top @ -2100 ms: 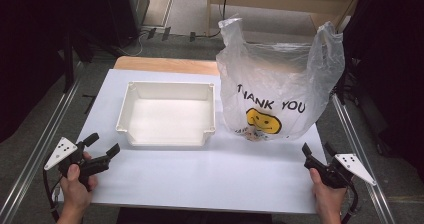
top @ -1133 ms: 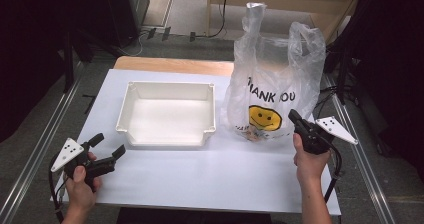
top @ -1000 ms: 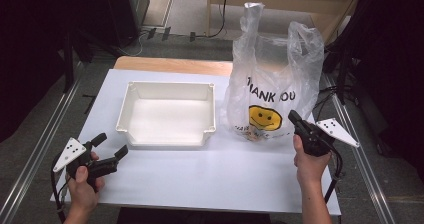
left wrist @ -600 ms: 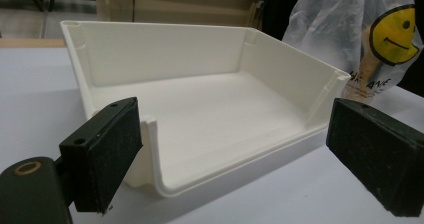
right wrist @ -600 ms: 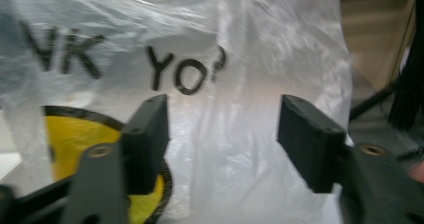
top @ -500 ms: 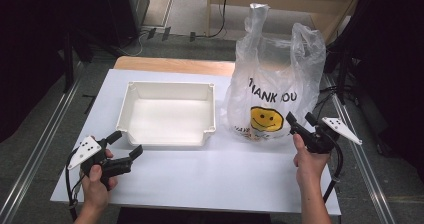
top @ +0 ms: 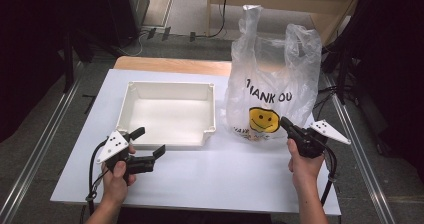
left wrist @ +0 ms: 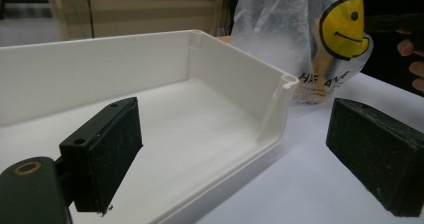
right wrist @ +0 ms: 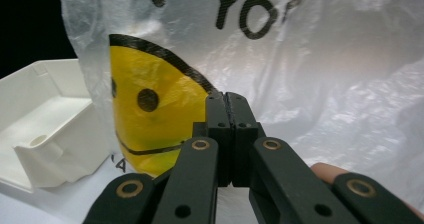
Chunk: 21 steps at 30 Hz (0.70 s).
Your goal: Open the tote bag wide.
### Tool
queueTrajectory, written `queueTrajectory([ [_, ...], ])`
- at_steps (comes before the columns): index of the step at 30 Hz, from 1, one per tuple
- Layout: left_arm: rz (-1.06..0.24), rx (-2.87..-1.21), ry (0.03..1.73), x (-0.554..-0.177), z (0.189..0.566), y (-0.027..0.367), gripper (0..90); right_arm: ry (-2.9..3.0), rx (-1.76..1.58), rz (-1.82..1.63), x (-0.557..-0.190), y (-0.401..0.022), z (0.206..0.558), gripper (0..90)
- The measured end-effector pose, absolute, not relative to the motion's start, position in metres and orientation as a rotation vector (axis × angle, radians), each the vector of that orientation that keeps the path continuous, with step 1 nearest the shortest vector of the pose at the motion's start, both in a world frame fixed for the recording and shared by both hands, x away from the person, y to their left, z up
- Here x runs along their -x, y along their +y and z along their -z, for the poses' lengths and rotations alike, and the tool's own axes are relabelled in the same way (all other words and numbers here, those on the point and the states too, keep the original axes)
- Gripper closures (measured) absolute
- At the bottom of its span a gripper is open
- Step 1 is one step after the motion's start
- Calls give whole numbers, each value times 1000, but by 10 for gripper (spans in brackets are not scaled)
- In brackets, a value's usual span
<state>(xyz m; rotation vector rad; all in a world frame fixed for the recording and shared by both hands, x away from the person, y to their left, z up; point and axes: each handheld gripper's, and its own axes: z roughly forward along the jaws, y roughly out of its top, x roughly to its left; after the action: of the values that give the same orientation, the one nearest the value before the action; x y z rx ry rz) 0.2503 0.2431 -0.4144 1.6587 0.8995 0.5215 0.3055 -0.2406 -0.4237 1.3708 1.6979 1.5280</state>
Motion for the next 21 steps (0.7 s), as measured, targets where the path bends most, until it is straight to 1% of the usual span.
queueTrajectory([
  [3, -498, -1652, 887, -256, 412, 229, 82, 1670, -1355, -1516, -301, -240, 423, 900],
  [4, -493, -1653, 886, -258, 411, 225, 81, 1624, -1365, -1522, -298, -241, 421, 742],
  [5, -482, -1657, 878, -263, 409, 216, 82, 1602, -1378, -1515, -298, -242, 420, 681],
  [6, -482, -1657, 878, -263, 409, 216, 82, 1602, -1378, -1515, -298, -242, 420, 681],
  [7, -477, -1664, 870, -265, 408, 211, 82, 1563, -1398, -1466, -297, -244, 418, 544],
  [8, -472, -1663, 871, -266, 408, 208, 82, 1563, -1398, -1466, -297, -244, 418, 544],
  [10, -465, -1670, 864, -270, 407, 201, 82, 1545, -1422, -1433, -298, -244, 418, 418],
  [11, -459, -1676, 859, -274, 406, 195, 84, 1515, -1473, -1400, -300, -244, 419, 335],
  [15, -448, -1687, 847, -279, 405, 185, 86, 1532, -1505, -1440, -305, -245, 421, 332],
  [18, -441, -1695, 830, -283, 403, 176, 86, 1588, -1509, -1442, -309, -242, 424, 365],
  [19, -435, -1695, 828, -285, 403, 173, 86, 1604, -1519, -1435, -310, -240, 425, 405],
  [20, -424, -1696, 824, -286, 403, 170, 86, 1663, -1514, -1441, -312, -237, 429, 508],
  [21, -422, -1694, 823, -288, 402, 168, 87, 1686, -1507, -1447, -313, -236, 430, 565],
])
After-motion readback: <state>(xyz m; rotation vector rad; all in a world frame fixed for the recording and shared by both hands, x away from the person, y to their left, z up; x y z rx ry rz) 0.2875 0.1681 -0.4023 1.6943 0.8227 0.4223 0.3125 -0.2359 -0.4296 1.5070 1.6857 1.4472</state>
